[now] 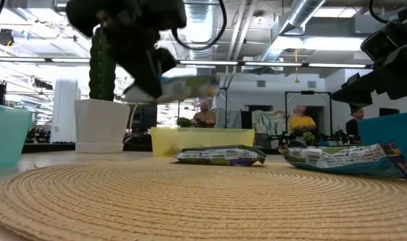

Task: Pick and place Granola Bars by type
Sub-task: Put the blue granola bar into the dark blue bin

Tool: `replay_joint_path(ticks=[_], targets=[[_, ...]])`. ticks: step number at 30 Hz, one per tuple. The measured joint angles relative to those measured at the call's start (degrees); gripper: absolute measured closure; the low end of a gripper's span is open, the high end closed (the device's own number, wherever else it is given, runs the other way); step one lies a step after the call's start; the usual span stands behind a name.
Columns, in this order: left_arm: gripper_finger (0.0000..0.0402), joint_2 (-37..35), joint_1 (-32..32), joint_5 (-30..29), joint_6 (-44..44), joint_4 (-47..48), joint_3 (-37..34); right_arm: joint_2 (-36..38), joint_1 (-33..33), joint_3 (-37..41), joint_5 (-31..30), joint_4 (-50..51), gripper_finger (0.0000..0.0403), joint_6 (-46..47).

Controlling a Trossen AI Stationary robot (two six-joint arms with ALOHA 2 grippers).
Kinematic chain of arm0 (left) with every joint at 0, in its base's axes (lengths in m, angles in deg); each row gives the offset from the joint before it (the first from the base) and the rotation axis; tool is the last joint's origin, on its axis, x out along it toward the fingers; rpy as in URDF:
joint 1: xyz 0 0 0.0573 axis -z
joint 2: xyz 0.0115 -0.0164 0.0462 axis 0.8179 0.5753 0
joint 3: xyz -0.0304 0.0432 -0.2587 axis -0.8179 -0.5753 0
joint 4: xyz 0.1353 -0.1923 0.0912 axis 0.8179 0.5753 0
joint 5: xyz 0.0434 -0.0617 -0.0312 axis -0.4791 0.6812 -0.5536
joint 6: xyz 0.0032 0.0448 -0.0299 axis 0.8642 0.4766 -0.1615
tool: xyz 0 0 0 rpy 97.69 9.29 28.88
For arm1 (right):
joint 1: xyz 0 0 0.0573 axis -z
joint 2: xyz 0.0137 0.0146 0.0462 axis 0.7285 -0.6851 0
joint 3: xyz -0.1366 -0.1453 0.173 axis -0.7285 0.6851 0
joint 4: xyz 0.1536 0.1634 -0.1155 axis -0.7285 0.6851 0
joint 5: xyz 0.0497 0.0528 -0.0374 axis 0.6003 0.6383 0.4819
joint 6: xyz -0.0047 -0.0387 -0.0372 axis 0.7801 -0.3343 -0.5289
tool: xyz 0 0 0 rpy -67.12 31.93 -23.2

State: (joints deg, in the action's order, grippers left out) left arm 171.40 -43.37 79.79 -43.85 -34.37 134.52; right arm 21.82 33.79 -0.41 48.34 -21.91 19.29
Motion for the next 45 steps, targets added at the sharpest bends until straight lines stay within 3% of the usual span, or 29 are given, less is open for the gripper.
replay_joint_path(ticks=[13,18,23,28,36,39,45], targets=[[0.0364,-9.0,-4.6,0.2,-8.4,-17.4,0.0,0.0,0.0,0.0,-0.4,0.0,0.0168,-0.2],[0.0372,-10.3,-6.8,0.2,-14.8,-25.4,0.1,0.0,0.0,0.0,-8.8,-1.1,0.0168,-6.2],[0.0379,-10.3,-8.5,-0.8,-22.0,-28.0,0.1,0.0,0.0,0.0,-9.0,-1.3,0.0168,-5.0],[0.0368,-10.3,-9.2,-5.3,-27.6,-29.5,0.1,0.1,0.0,0.0,-8.6,-9.1,0.0168,18.2],[0.0364,-10.3,-10.0,-6.3,-29.2,-31.0,0.1,0.1,1.5,0.0,-9.3,-19.7,0.0168,46.7],[0.0364,-10.3,-10.0,-6.4,-29.2,-31.7,0.1,0.0,1.6,0.0,-11.3,-20.4,0.0168,53.1],[0.0364,-10.3,-10.0,-7.7,-29.2,-33.5,0.1,0.0,2.7,0.0,-20.0,-21.3,0.0168,56.6]])
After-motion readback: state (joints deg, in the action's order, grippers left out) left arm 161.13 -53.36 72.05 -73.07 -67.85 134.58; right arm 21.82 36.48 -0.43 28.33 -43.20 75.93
